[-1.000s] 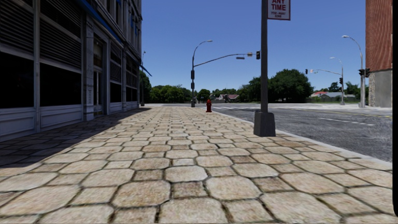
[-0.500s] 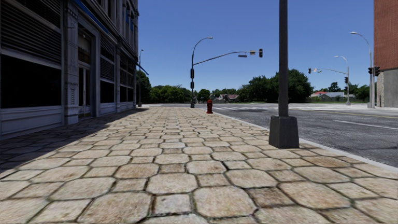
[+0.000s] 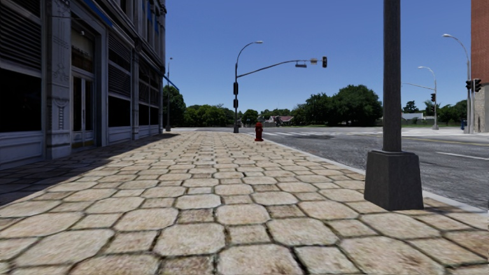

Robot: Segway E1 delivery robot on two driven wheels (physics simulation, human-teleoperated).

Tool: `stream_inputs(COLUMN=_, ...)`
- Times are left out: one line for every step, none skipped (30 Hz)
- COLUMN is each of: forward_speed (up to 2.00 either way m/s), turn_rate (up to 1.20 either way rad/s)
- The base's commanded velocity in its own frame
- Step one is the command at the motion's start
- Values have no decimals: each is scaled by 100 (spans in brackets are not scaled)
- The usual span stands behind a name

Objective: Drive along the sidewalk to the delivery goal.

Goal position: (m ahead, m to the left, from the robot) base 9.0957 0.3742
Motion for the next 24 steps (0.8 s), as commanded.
stream_inputs(forward_speed=200, turn_rate=0)
stream_inputs(forward_speed=200, turn_rate=0)
stream_inputs(forward_speed=200, turn_rate=0)
stream_inputs(forward_speed=200, turn_rate=0)
stream_inputs(forward_speed=200, turn_rate=0)
stream_inputs(forward_speed=200, turn_rate=0)
stream_inputs(forward_speed=200, turn_rate=0)
stream_inputs(forward_speed=200, turn_rate=0)
stream_inputs(forward_speed=200, turn_rate=0)
stream_inputs(forward_speed=200, turn_rate=0)
stream_inputs(forward_speed=200, turn_rate=0)
stream_inputs(forward_speed=200, turn_rate=0)
stream_inputs(forward_speed=200, turn_rate=0)
stream_inputs(forward_speed=200, turn_rate=0)
stream_inputs(forward_speed=200, turn_rate=0)
stream_inputs(forward_speed=200, turn_rate=0)
stream_inputs(forward_speed=200, turn_rate=0)
stream_inputs(forward_speed=200, turn_rate=0)
stream_inputs(forward_speed=200, turn_rate=0)
stream_inputs(forward_speed=200, turn_rate=0)
stream_inputs(forward_speed=200, turn_rate=0)
stream_inputs(forward_speed=200, turn_rate=0)
stream_inputs(forward_speed=200, turn_rate=0)
stream_inputs(forward_speed=200, turn_rate=0)
